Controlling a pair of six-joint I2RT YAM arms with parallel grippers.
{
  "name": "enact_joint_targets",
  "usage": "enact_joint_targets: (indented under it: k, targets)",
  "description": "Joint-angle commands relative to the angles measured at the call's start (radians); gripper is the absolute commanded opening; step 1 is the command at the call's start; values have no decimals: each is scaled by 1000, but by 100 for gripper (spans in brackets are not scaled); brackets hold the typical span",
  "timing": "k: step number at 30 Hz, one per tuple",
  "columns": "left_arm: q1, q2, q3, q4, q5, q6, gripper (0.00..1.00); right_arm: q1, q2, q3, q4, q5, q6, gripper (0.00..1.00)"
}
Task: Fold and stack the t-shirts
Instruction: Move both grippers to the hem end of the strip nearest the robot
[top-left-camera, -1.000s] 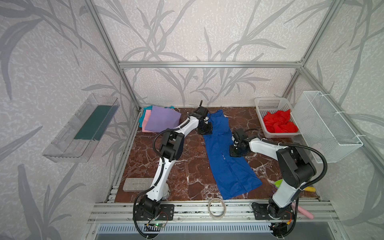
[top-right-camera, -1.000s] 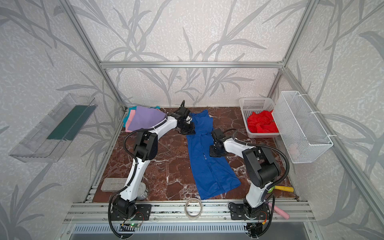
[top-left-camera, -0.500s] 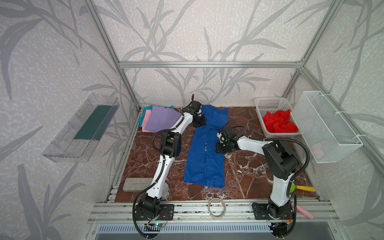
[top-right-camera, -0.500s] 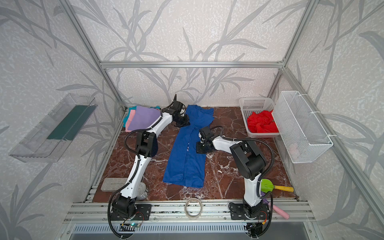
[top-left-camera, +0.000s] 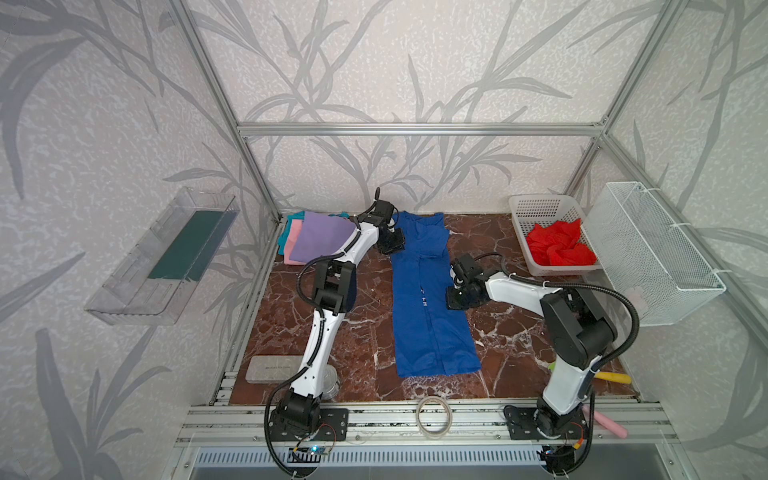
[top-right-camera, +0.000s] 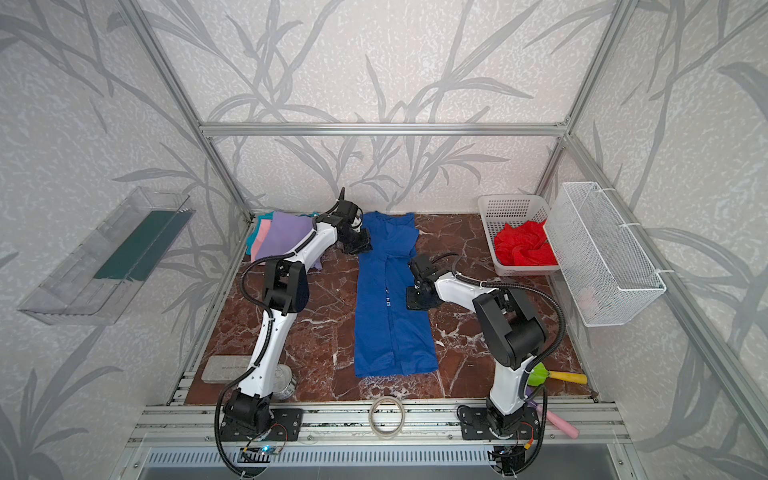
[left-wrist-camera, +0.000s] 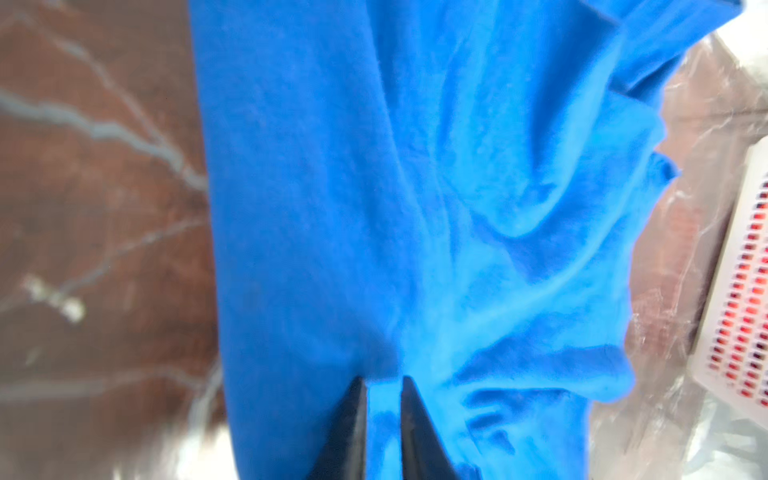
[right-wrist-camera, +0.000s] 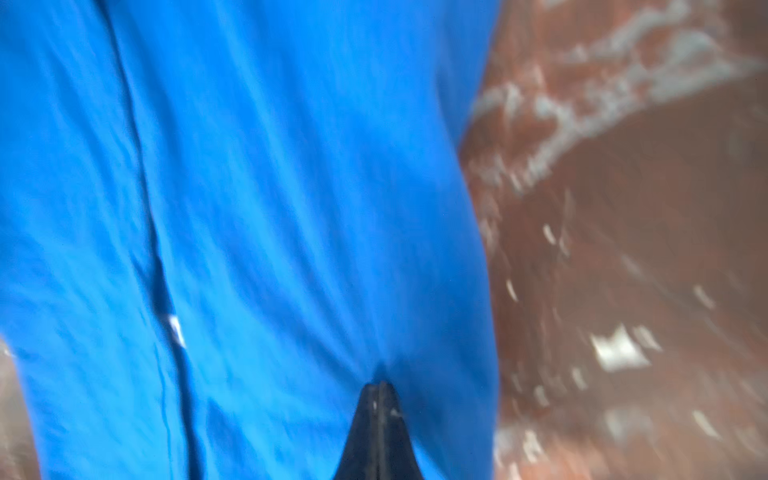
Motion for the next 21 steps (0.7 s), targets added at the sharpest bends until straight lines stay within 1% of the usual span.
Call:
enact_joint_targets:
  k: [1,4,7,9,12,15,17,18,21]
  targets:
    - [2,-128,0,-62,-25,28,29,88,-108,24,-172,130,-55,4]
    - [0,-198,-20,-102,-18,28,35,171,-185,29,-262,224,-46,6]
    - [-13,-314,-134,-96,-29,35,36,249,-236,9,-329,278,-8,9]
    - [-26,-427,-299,-35,-48,36,36,300,-254,-17,-357,288,23,12]
    - [-27,-602,-586,114,-59,-7,35,379,-254,-44,-376,308,63,22]
    - [-24,-726,-799,182,-91,-51,34,448,-223,-50,-385,309,98,32]
    - [-27,-800,-930,232,-76,-74,31,474,-197,-52,-381,300,118,33]
    - [-29,-839,-994,251,-74,-83,29,511,-184,-58,-373,287,125,33]
    - [-45,-934,-1156,282,-78,-98,20,525,-164,-90,-322,236,147,26]
